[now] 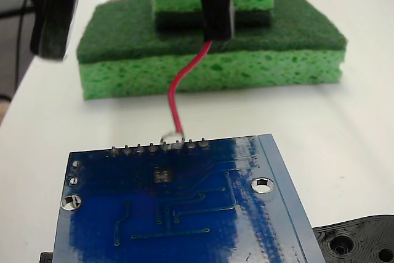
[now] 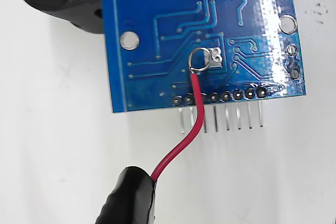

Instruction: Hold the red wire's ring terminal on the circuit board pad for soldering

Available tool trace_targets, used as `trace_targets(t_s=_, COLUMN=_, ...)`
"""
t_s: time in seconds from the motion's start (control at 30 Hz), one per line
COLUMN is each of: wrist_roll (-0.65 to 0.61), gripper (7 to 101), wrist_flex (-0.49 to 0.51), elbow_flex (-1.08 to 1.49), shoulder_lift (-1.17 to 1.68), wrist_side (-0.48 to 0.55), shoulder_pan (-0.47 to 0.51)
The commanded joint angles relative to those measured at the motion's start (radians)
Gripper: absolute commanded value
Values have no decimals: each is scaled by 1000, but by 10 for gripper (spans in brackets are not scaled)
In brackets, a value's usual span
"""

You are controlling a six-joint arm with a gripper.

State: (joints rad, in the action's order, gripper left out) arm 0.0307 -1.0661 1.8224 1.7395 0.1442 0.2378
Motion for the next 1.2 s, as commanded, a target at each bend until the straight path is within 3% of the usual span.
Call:
trace_targets(t_s=0.03, wrist_roll=11, gripper=1003, wrist_flex=57, elbow_flex=94, shoulder_lift=112, wrist_side=-23, shoulder_pan=-6)
trace_targets(t_s=0.43, wrist_roll=55, gripper=1003, wrist_flex=215, elbow_flex=486, shoulder_lift=514, wrist_side=-215, shoulder_pan=-192)
trace_targets(t_s=0.67, wrist_roll=71, gripper=1003, wrist_flex=334, elbow_flex=801, shoulder_lift=816, wrist_side=-192, shoulder_pan=-198)
trace_targets(t_s=0.9, wrist_roll=58, gripper=1003, wrist_flex=357, elbow_flex=985, shoulder_lift=1012, wrist_side=-152, shoulder_pan=-206)
trace_targets(t_s=1.2, wrist_roll=37, gripper=1003, wrist_flex=282, elbow_flex=1117, shoulder_lift=1307, wrist_side=-161, shoulder_pan=-212)
